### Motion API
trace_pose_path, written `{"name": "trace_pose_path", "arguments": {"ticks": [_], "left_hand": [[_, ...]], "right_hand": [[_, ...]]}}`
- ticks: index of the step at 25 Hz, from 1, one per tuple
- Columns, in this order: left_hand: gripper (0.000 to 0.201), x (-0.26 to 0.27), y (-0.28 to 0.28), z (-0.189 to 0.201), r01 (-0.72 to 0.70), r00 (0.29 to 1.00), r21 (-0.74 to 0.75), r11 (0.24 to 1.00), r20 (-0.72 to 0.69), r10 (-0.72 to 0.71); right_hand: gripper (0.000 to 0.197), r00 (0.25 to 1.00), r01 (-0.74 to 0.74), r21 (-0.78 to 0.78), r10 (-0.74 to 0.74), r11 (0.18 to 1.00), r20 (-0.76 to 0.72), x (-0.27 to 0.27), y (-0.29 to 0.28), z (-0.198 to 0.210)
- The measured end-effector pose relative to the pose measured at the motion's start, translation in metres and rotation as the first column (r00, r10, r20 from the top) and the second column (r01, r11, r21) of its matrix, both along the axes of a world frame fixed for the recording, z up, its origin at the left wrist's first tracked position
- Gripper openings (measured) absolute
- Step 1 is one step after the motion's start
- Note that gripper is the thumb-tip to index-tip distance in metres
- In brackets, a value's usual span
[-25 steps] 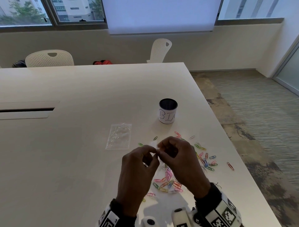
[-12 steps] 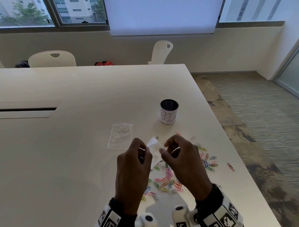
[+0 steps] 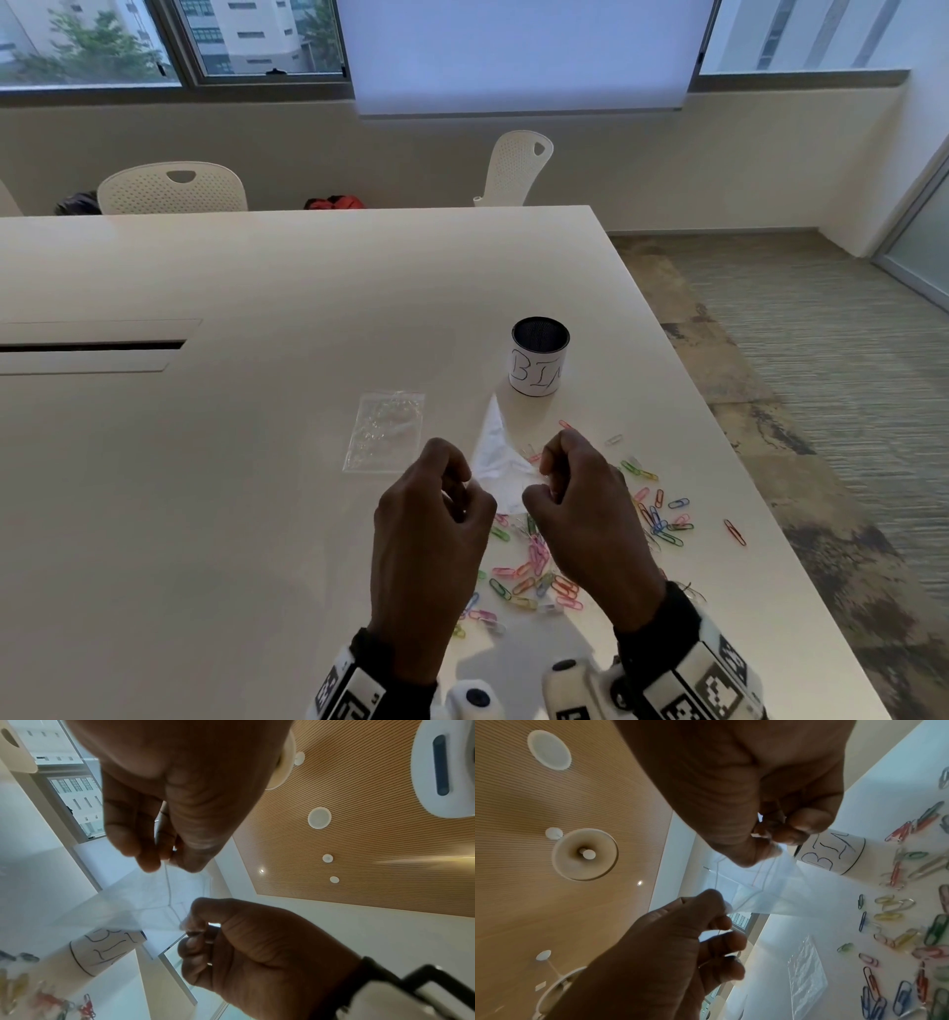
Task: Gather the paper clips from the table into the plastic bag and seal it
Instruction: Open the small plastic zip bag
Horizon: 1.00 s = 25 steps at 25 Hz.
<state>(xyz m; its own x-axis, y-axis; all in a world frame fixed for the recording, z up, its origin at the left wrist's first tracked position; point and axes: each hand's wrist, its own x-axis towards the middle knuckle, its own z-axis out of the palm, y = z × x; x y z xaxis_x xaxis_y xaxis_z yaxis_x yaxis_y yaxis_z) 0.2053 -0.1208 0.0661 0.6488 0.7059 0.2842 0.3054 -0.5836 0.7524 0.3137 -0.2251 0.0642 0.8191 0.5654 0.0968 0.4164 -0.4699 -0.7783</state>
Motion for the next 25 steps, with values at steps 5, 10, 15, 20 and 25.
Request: {"name": "trace_pose_path", "arguments": {"ticks": [5,10,15,20,25], "left_hand": [[0.024,0.002,-0.004,0.001,0.035,0.999,-0.017,0.999,-0.025,-0.035],[0.036,-0.008,0.004,0.001,0.129,0.991,-0.015,0.991,-0.020,-0.130],[0.102,-0.026,0.024,-0.003,0.345,0.929,0.109,0.932,-0.179,-0.323],[0.126,-0.016,0.029,-0.009,0.436,0.883,0.208,0.876,-0.288,-0.371],[0.110,-0.012,0.030,-0.017,0.401,0.899,0.155,0.903,-0.254,-0.356]], "right_hand": [[0.027,0.999,-0.022,0.005,0.022,1.000,0.033,0.000,0.007,-0.007],[0.022,0.996,0.010,-0.015,-0.008,1.000,0.085,0.008,0.004,-0.005],[0.006,0.991,-0.047,0.129,0.062,0.991,-0.119,0.017,-0.005,0.007],[0.018,0.964,-0.100,0.128,0.128,0.987,-0.232,0.012,-0.001,0.017],[0.024,0.930,-0.173,0.197,0.226,0.965,-0.291,0.005,0.001,0.022]]}}
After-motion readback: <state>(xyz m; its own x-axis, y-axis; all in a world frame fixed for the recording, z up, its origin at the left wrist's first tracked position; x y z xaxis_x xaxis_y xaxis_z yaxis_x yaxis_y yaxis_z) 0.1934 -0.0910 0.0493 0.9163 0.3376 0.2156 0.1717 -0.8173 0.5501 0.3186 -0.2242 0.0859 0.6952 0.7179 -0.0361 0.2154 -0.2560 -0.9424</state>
